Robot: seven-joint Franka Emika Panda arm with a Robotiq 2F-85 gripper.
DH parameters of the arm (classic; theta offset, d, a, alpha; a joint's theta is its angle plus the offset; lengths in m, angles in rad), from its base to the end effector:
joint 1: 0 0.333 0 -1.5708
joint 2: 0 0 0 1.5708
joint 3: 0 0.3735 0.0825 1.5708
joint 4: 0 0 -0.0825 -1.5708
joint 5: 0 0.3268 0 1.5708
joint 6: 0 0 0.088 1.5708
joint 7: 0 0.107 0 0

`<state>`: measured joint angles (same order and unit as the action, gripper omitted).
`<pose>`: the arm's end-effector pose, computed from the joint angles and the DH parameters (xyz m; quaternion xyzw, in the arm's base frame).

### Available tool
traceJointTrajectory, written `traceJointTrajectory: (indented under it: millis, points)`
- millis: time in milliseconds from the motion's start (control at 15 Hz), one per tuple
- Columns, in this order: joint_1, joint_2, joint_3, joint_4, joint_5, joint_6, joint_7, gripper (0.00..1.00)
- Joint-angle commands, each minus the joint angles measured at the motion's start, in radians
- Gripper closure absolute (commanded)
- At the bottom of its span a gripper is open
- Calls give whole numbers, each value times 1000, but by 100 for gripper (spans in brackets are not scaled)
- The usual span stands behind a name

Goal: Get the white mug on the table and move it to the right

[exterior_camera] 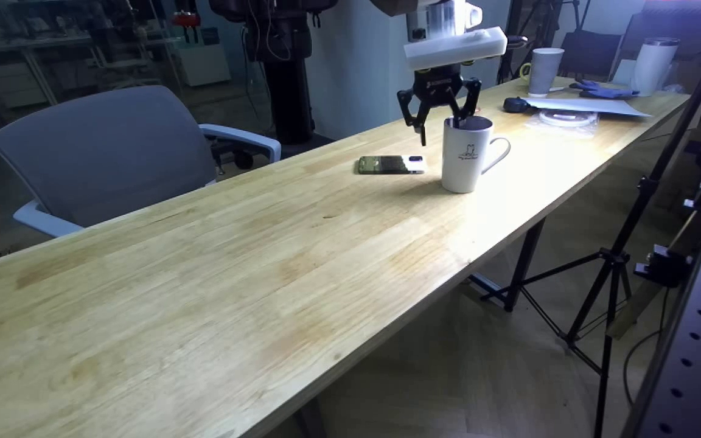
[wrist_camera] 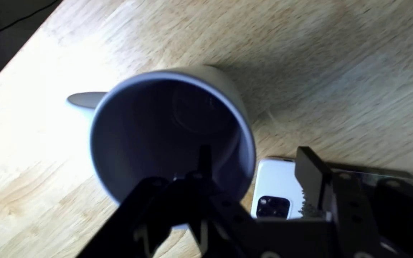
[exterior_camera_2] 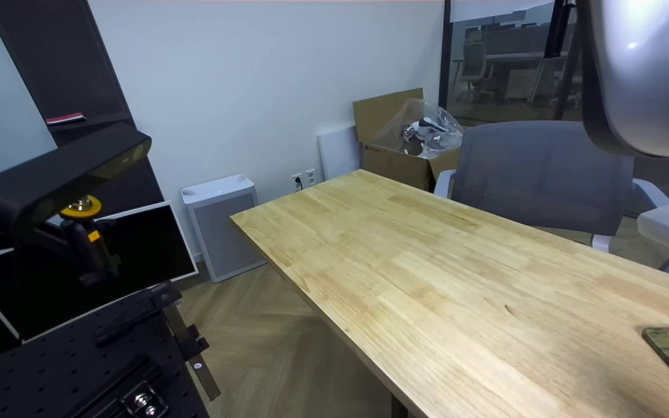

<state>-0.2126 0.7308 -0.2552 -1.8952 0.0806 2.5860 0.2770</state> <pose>0.5699 -0.2677 0.2142 0.9282 -0.3666 -0.0129 0.0630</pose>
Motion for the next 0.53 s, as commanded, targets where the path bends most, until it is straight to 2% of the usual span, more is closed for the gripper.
traceJointTrajectory:
  millis: [0, 133, 467]
  points:
    - [35, -28, -27, 39, -10, -85, 42, 8]
    - [54, -45, -40, 53, -22, -132, 62, 0]
    - [86, -139, -46, 83, -41, -274, 92, 0]
